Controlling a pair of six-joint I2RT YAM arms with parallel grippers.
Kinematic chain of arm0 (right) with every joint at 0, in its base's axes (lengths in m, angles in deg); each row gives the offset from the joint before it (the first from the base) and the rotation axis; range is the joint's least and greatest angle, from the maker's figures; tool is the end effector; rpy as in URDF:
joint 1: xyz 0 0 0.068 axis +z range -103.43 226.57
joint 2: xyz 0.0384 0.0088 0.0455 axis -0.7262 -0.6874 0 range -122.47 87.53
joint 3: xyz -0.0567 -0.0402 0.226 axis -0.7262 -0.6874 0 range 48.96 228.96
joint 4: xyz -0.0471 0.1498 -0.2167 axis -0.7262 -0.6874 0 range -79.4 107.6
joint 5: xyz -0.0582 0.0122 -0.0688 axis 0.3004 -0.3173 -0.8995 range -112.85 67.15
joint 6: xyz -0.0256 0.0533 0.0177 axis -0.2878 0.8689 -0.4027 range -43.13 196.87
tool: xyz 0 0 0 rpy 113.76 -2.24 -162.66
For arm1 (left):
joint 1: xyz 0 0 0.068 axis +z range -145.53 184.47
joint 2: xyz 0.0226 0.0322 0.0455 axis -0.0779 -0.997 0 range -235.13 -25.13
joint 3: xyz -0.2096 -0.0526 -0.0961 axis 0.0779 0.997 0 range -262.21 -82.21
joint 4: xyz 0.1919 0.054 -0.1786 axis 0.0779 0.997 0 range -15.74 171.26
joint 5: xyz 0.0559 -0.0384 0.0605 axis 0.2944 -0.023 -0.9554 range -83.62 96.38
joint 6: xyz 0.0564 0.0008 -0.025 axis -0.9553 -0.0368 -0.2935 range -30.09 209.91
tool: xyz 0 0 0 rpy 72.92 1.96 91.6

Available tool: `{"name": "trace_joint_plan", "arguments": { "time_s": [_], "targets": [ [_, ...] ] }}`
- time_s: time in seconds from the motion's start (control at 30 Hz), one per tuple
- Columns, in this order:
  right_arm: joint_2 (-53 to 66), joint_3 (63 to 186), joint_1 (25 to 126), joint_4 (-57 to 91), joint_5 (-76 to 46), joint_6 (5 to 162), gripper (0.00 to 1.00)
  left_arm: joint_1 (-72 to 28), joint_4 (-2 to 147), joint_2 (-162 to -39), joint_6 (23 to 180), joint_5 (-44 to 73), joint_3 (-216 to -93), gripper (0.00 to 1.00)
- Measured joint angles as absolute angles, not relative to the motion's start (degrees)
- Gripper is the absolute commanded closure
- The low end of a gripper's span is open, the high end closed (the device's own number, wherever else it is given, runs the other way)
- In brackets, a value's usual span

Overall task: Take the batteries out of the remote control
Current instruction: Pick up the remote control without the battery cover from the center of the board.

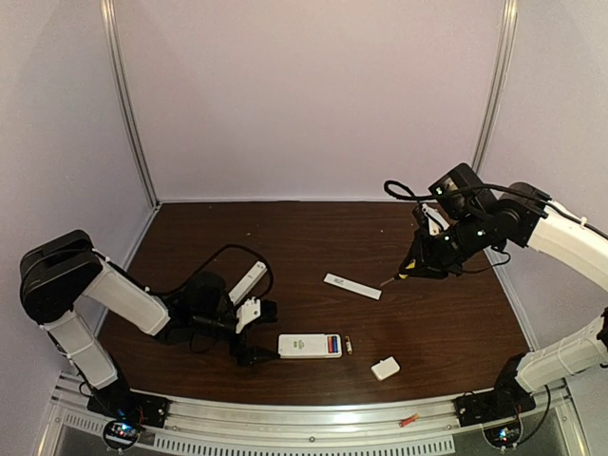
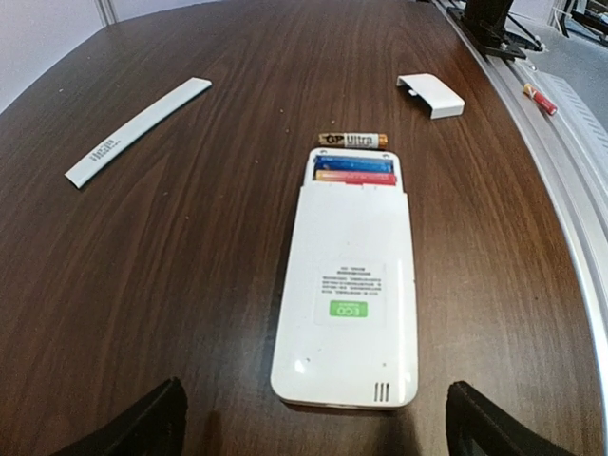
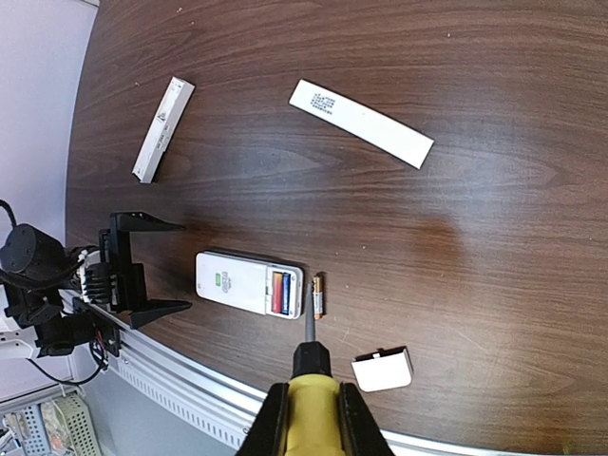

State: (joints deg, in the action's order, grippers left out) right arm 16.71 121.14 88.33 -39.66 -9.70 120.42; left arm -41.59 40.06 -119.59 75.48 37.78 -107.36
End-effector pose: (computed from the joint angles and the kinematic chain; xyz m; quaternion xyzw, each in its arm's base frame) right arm 0.1889 0.1828 0.2942 -0.0187 0.9501 0.2779 0.1401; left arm 0.1738 -0.2154 0.0595 0.5381 0.6752 -0.3520 0.3615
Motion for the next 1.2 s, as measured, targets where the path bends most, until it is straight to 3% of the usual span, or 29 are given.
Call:
{"name": "trace_joint_plan", "arguments": {
  "time_s": [0.67,1.2],
  "targets": [
    [16.68,121.14,88.33,-39.66,-9.68,121.44,1.00,-42.73,37.00,-126.95,70.52,41.30,-108.32,0.07],
    [16.68,121.14,88.33,-39.64,-9.68,122.23,1.00,-46.80,36.63,-133.03,70.54,39.05,-116.21,0.21]
  ]
}}
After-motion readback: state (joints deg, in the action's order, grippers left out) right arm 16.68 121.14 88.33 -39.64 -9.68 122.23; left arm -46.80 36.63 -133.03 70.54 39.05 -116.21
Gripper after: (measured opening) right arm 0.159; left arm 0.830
